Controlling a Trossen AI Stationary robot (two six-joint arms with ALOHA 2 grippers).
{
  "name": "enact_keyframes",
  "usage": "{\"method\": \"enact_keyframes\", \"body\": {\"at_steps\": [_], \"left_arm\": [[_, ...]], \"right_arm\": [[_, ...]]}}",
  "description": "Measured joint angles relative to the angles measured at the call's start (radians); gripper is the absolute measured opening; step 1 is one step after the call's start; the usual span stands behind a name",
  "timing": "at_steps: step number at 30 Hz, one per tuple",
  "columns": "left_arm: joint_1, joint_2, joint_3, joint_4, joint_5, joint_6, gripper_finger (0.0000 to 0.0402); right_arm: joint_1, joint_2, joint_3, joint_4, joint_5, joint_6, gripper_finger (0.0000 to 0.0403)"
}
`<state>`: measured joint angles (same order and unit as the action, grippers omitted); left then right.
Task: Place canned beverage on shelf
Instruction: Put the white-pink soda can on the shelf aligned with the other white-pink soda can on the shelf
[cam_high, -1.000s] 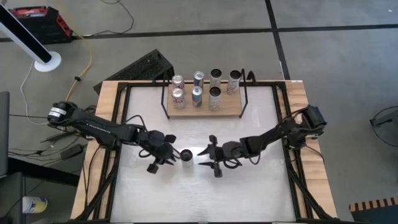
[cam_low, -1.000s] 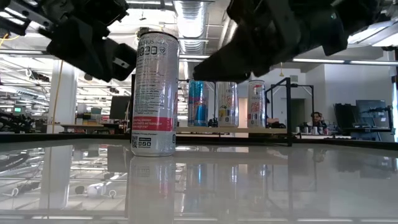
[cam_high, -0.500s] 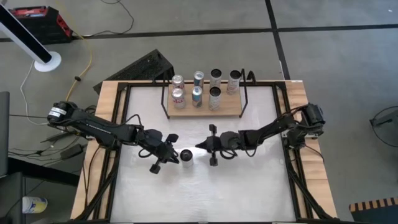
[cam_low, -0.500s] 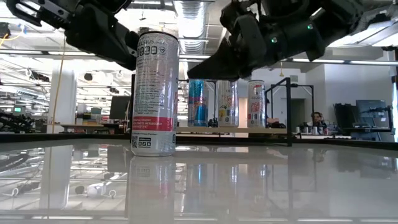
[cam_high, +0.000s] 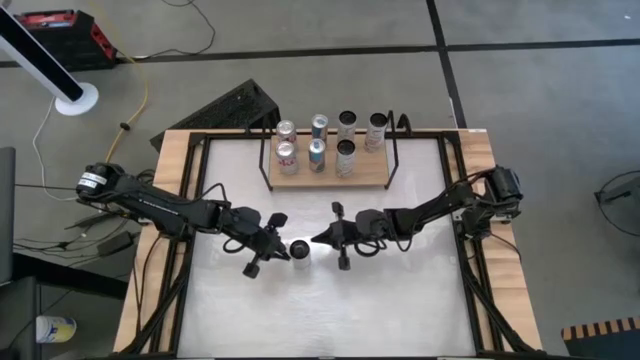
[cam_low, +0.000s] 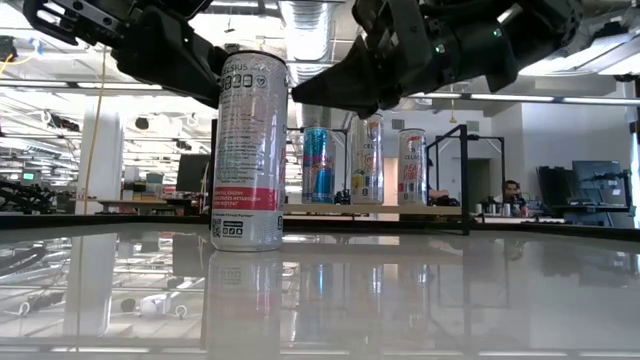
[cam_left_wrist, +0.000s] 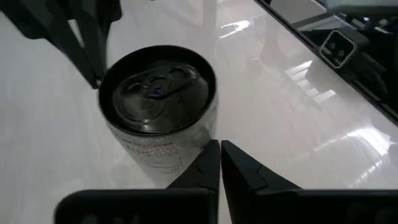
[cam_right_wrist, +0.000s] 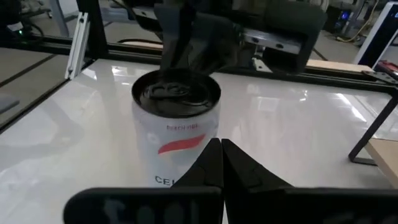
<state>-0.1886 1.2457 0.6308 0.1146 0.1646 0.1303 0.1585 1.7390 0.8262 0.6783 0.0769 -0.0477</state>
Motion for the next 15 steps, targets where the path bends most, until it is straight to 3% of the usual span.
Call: {"method": "enact_keyframes", "body": {"at_steps": [15], "left_arm": [[0.000, 0.000, 0.000, -0.011, -0.065, 0.000, 0.0000]], "right_arm": [[0.036, -0.001, 0.049, -0.128, 0.001, -0.006, 0.0015]]}}
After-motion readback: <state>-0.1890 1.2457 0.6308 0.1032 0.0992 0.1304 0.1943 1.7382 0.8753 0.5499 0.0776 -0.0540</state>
